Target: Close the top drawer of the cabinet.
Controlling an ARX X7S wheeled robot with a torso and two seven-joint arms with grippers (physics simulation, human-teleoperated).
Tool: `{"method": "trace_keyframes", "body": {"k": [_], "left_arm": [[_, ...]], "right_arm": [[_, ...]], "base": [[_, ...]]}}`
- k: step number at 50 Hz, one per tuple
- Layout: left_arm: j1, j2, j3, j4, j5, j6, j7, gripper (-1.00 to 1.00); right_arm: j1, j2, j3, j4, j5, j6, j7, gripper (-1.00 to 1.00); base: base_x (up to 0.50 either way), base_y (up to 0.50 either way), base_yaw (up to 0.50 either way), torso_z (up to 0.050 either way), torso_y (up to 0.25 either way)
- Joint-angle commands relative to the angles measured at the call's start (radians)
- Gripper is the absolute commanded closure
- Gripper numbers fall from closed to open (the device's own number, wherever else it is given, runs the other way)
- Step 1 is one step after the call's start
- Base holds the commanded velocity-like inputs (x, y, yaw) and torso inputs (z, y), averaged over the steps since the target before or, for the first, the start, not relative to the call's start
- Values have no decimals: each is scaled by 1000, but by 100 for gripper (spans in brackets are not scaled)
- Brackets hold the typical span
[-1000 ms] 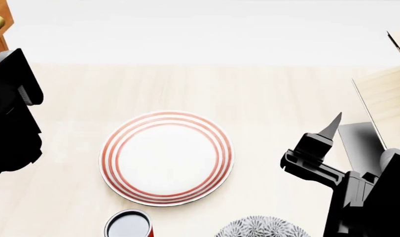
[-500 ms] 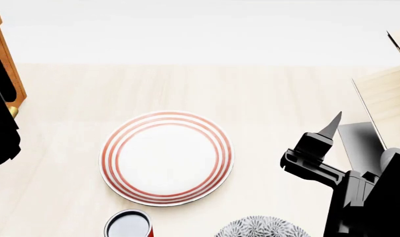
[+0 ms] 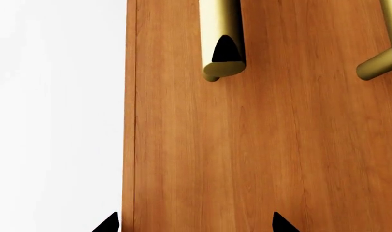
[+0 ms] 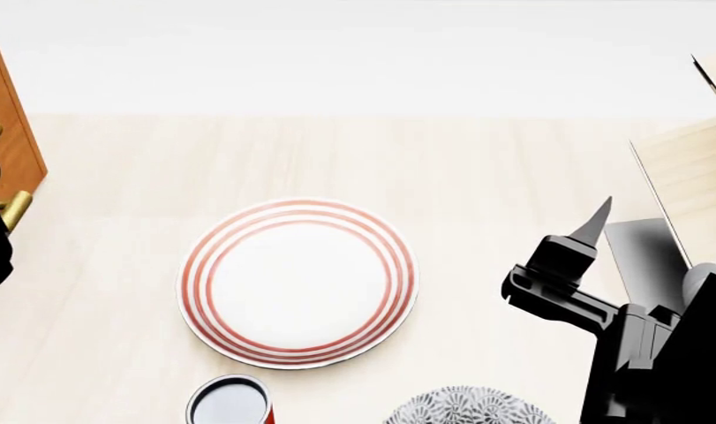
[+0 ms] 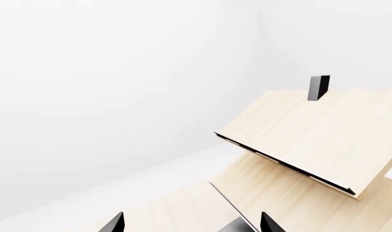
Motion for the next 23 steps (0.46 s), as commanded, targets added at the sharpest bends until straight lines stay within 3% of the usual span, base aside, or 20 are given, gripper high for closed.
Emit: {"method": "trace_keyframes", "body": {"k": [1, 23], "left_arm": [[3, -56, 37, -25, 11, -28, 10, -100], [8, -129, 42, -25, 11, -70, 38, -100]], "right_arm": [[2, 3, -3, -2, 4, -2, 3, -100], [13, 6, -20, 16, 0, -14, -2, -100]], "base": [[0, 0, 0, 0, 0], [0, 0, 0, 0, 1]]}}
